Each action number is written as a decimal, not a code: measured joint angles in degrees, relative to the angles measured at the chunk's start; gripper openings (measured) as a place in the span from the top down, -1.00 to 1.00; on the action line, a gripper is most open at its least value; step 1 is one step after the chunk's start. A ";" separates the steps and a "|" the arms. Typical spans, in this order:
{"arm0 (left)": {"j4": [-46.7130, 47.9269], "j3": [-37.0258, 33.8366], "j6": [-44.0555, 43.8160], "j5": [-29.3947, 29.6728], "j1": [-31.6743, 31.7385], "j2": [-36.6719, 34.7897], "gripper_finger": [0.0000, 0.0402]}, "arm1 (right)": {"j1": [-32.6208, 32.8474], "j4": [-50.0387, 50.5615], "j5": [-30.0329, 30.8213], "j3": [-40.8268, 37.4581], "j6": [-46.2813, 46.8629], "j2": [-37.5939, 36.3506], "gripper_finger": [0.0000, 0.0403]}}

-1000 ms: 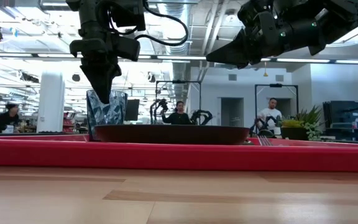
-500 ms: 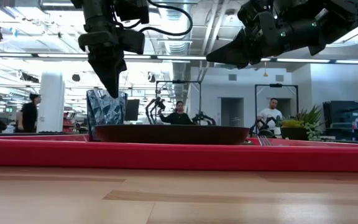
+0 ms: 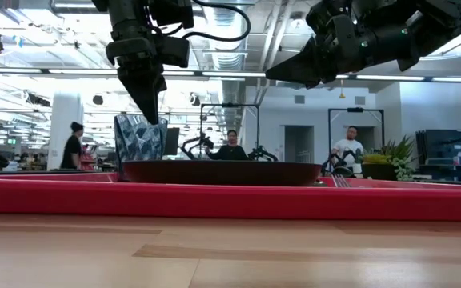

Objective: Pick and place plate/cup/fork/spoon on tray
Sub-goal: Put the blue cup at the top left of the black plate on the red tray, then return to Home Position

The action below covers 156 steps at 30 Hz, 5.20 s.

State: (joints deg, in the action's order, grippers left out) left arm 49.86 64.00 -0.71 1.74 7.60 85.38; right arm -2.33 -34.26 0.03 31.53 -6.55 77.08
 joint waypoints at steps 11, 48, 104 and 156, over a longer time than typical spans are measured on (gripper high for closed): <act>1.02 0.03 -0.02 0.57 0.00 -2.52 0.55 | 0.00 0.34 0.00 0.00 0.01 0.00 0.94; -56.32 -45.82 7.39 -2.95 0.26 -57.80 1.00 | -1.95 -19.61 -3.86 -7.89 -2.21 0.07 0.96; -46.30 -59.78 3.02 0.15 0.27 -85.29 1.00 | -7.80 23.66 -0.17 -31.14 1.74 -67.78 0.98; -52.80 -63.61 -2.08 5.60 0.35 -84.39 1.00 | -18.40 32.26 -2.78 -31.21 6.99 -76.67 0.81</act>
State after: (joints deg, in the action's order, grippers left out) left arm -2.94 0.38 -2.79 7.33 7.94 0.99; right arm -20.73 -2.00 -2.74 0.32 0.45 0.40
